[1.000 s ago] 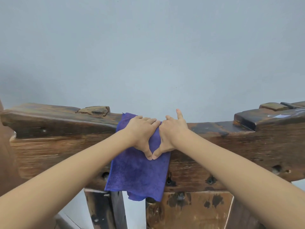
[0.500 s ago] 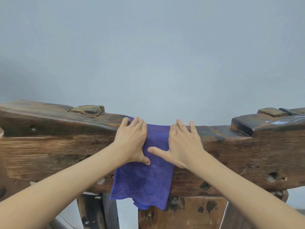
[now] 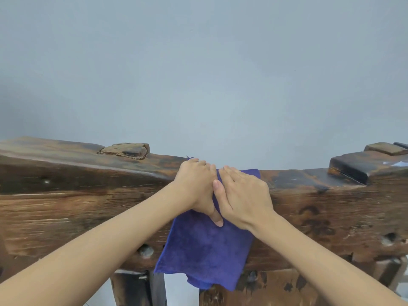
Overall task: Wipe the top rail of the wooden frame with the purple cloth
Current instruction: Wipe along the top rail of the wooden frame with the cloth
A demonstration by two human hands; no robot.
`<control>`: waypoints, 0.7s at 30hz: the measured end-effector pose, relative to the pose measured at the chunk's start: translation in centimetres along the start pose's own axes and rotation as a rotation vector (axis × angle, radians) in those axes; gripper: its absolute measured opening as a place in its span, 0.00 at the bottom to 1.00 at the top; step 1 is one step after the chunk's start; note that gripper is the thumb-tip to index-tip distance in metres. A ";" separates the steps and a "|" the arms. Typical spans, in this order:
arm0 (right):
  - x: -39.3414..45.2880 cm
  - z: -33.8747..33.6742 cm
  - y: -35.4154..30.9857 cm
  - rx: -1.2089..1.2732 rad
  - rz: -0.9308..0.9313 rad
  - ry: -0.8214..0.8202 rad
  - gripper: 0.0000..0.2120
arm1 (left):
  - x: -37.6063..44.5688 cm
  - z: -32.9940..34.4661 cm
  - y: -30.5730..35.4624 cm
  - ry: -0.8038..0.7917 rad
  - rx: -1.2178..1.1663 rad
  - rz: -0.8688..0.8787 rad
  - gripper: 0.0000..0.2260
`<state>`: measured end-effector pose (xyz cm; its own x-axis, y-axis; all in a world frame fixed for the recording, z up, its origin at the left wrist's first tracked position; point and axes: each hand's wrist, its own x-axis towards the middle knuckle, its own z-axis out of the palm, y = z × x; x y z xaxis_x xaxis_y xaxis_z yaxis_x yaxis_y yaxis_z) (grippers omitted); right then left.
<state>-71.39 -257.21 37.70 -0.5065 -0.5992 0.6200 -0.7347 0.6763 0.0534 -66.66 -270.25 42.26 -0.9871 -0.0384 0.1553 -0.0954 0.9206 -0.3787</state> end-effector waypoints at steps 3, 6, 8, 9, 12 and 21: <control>1.7 -0.7 1.1 0.023 -0.001 -0.157 0.34 | 1.6 -0.6 0.0 -0.129 -0.052 0.022 0.52; 3.3 -1.1 2.5 0.162 0.017 -0.381 0.29 | 3.2 -1.5 0.2 -0.269 -0.162 0.048 0.53; 4.1 -1.5 3.2 0.212 0.048 -0.495 0.29 | 3.9 -1.8 0.1 -0.337 -0.268 0.066 0.54; 4.4 -1.6 3.5 0.226 0.057 -0.533 0.30 | 4.1 -1.9 0.1 -0.362 -0.336 0.072 0.55; 4.6 -2.0 3.9 0.241 0.089 -0.584 0.32 | 4.1 -2.1 0.2 -0.393 -0.469 0.116 0.54; 1.2 -2.2 4.8 0.125 0.117 -0.359 0.31 | 2.5 -1.2 3.2 -0.103 -0.419 0.026 0.41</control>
<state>-74.50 -253.76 40.37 -0.6992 -0.6481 0.3017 -0.7009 0.7046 -0.1109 -69.31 -266.97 42.58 -0.9982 -0.0323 0.0512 -0.0310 0.9992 0.0257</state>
